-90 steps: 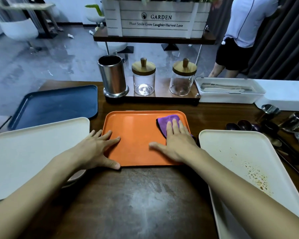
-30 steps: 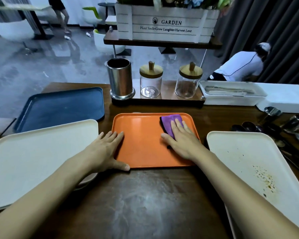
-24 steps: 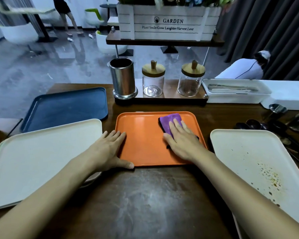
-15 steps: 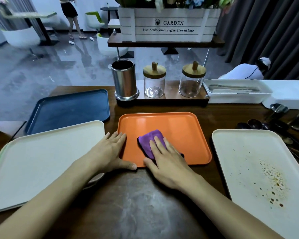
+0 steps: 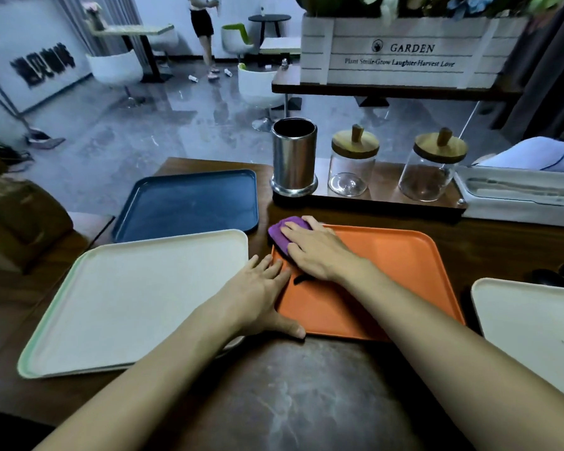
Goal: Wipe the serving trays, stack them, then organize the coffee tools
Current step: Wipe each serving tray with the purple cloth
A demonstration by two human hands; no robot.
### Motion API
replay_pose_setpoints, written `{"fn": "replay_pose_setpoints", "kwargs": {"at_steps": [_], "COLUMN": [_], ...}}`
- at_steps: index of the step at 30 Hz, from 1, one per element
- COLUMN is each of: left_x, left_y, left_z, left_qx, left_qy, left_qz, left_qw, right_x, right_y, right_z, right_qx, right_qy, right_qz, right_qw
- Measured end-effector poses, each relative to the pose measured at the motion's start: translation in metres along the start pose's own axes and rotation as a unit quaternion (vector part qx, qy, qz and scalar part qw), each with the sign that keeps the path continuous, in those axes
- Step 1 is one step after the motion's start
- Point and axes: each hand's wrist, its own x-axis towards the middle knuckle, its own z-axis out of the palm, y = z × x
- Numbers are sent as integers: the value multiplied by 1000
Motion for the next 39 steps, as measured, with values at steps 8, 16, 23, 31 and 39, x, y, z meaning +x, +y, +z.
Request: {"fn": "replay_pose_setpoints", "kwargs": {"at_steps": [8,16,23,31,39], "left_x": [-2,-2,-1,-2,-3], "left_y": [-1,-2,-2,-1,0], "left_z": [3,3,3,2,-1], "left_qx": [-4,-18,-21,-13,-13], "left_qy": [4,7,7,4,-10], "left_qz": [-5,-10,-9,-7,-16], "left_qw": [1000,1000,1000,1000,1000], "right_x": [-5,-25,-28,-1,1], "right_y": [-12,12,26,-1,2], "right_z": [8,25,27,13,3], "right_qx": [-116,-91,-34,-49,-72], "right_qy": [49,121,138,74,65], "right_qz": [62,144,41,47,117], "right_qw": [990,978,989,995,988]}}
